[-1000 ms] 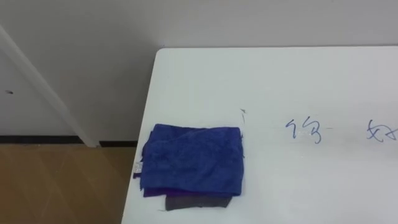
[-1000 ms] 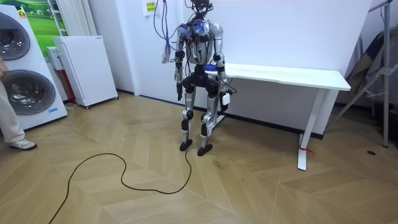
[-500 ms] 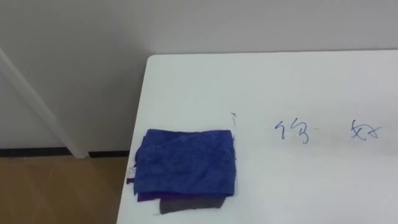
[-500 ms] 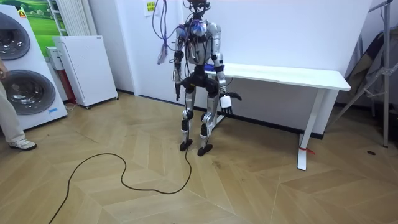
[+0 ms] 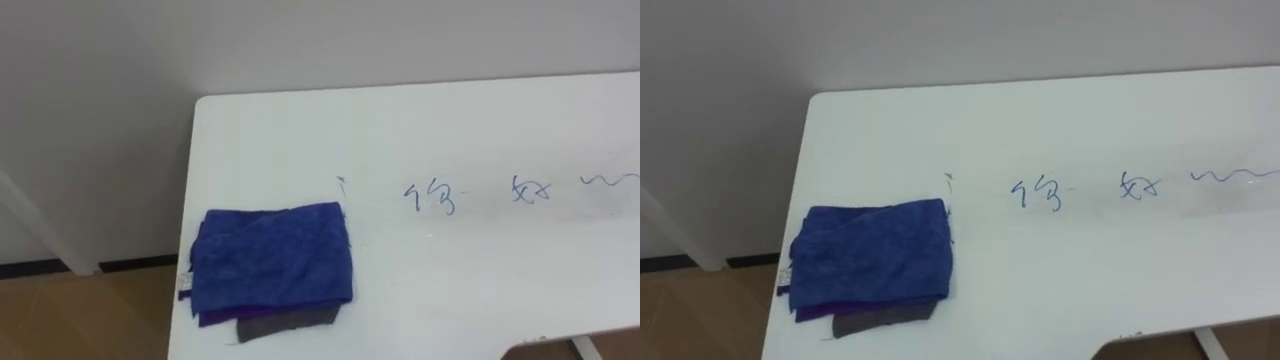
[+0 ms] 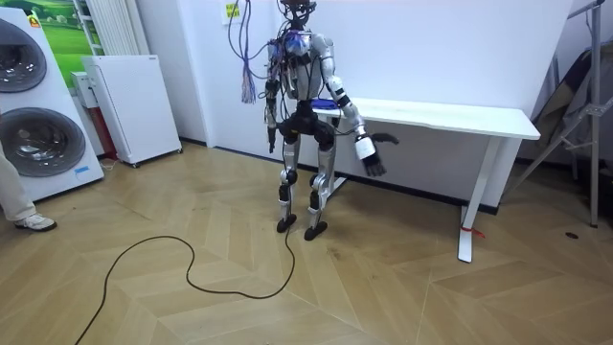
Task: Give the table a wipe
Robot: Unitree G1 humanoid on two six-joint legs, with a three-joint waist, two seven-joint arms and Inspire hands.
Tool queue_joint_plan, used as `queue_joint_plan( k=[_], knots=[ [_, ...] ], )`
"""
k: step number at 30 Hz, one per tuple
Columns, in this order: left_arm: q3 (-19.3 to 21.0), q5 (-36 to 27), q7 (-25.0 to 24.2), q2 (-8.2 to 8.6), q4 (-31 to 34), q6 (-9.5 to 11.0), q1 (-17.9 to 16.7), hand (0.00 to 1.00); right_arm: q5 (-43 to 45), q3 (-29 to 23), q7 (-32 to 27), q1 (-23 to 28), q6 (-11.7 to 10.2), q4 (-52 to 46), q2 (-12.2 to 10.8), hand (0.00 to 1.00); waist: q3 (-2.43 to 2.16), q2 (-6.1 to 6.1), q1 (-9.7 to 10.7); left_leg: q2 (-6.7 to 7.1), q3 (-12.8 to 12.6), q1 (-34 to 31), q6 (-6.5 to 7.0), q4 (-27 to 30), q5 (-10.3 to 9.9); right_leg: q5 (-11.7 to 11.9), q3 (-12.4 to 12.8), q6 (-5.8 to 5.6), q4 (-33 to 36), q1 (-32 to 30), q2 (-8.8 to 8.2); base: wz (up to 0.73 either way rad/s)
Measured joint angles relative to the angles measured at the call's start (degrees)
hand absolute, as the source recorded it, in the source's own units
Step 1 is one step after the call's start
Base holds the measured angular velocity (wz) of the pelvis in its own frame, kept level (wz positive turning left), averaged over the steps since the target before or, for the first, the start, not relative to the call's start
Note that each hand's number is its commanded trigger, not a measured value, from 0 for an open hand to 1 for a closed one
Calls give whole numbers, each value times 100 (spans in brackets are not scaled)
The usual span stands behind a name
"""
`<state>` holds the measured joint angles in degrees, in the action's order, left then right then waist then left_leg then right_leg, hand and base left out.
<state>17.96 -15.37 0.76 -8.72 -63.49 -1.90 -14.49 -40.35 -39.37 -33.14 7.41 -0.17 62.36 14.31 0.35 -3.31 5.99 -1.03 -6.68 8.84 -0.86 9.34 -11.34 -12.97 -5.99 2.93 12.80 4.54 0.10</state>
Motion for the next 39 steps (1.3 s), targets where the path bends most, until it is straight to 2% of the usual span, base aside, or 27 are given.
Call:
queue_joint_plan(
  k=[1, 3, 5, 6, 7, 9, 11, 13, 14, 17, 19, 21, 22, 31, 36, 39],
  knots=[
    [-46, 19, 0, -5, 54, 4, -2, 0, 279, 81, -176, -56, -99, -257, 15, 0, -5, 8, -10, -4, -70, -55, 0, 13, 0, 16, 7, -1, 7, -60, 1, 0],
    [-149, 17, 14, -21, 64, 35, 15, 0, 728, 250, -499, -151, -153, -691, 24, 0, -16, 26, -65, -4, -74, -126, 0, 10, 0, 26, -5, -3, 33, -143, -3, -2],
    [-336, 15, 41, -50, 50, 54, 51, 0, 1324, 548, -843, -188, -180, -1264, 41, 0, 2, 50, -127, 1, -76, -167, 1, 34, 0, 32, -8, -1, 70, -189, 6, -6],
    [-395, 66, 48, -63, 52, 78, 54, 0, 1832, 753, -1022, -178, -211, -1633, 44, 0, -12, 71, -154, 8, -76, -201, 1, 48, 0, 31, -7, -1, 93, -230, 1, 0],
    [-437, 179, 76, -72, 44, 120, 28, 0, 2390, 933, -1129, -184, -248, -1993, 46, 0, -4, 101, -170, 8, -74, -215, 1, 43, 0, 33, -21, 1, 98, -249, 2, 4],
    [-485, 263, 87, -79, 109, 165, 45, 0, 3164, 1147, -1202, -169, -275, -2621, 44, 0, 2, 135, -199, 7, -78, -222, 1, 30, 1, 33, -29, 1, 105, -262, 7, 3],
    [-546, 254, 86, -97, 114, 206, 34, 0, 3988, 1463, -1274, -89, -282, -3496, 44, 0, -1, 164, -319, 5, -110, -222, 2, 30, 2, 32, -22, 3, 113, -290, 11, -12],
    [-651, 245, 92, -103, 51, 238, 71, 0, 5106, 1900, -1342, -67, -398, -4415, 51, 0, -3, 173, -399, 1, -98, -216, 2, 25, 2, 32, -54, 6, 79, -262, 13, 4],
    [-705, 250, 90, -102, 56, 240, 85, 0, 5335, 1976, -1352, -66, -419, -4593, 54, 0, -4, 168, -432, 1, -99, -220, 2, 25, 2, 32, -64, 6, 78, -259, 12, 13],
    [-889, 251, 88, -106, 25, 268, 122, 0, 6295, 2412, -1355, -66, -530, -5244, 53, 0, -37, 161, -528, 1, -100, -223, 2, -12, 2, 33, -171, 7, 80, -223, 0, 15],
    [-1047, 243, 81, -104, -104, 299, 199, 0, 6698, 2771, -1233, -82, -638, -5483, 51, 0, -25, 103, -664, -8, -79, -193, 2, -62, 2, 33, -208, 7, 70, -191, 7, 10],
    [-1117, 245, 64, -101, -126, 341, 216, 0, 6931, 2932, -1091, -122, -720, -5556, 52, 0, -5, 51, -762, -8, -62, -188, 2, -64, 2, 34, -240, 6, 35, -162, 5, 9],
    [-1137, 246, 32, -99, -131, 383, 228, 0, 7075, 2986, -980, -141, -783, -5616, 53, 0, -11, 35, -825, -7, -33, -201, 2, -63, 1, 47, -277, 6, -20, -143, 2, 9],
    [-1283, 248, -19, -101, -176, 418, 291, 0, 7675, 3942, -145, -415, -808, -5901, 59, 0, 13, 76, -963, 3, 229, -258, 2, -59, 1, 47, -487, 6, -73, -81, -57, 14],
    [-1366, 250, -41, -86, -247, 465, 334, 0, 8608, 4385, 247, -393, -816, -6149, 58, 0, -1, 93, -1025, 11, 287, -279, 2, -61, 2, 48, -521, 5, -123, -55, -56, 7],
    [-1380, 246, -105, -70, -250, 470, 365, 0, 8945, 4633, 384, -316, -865, -6221, 68, 0, -30, 83, -1110, 22, 342, -262, 2, -61, 2, 49, -523, 3, -135, -27, -57, 2]
  ],
)
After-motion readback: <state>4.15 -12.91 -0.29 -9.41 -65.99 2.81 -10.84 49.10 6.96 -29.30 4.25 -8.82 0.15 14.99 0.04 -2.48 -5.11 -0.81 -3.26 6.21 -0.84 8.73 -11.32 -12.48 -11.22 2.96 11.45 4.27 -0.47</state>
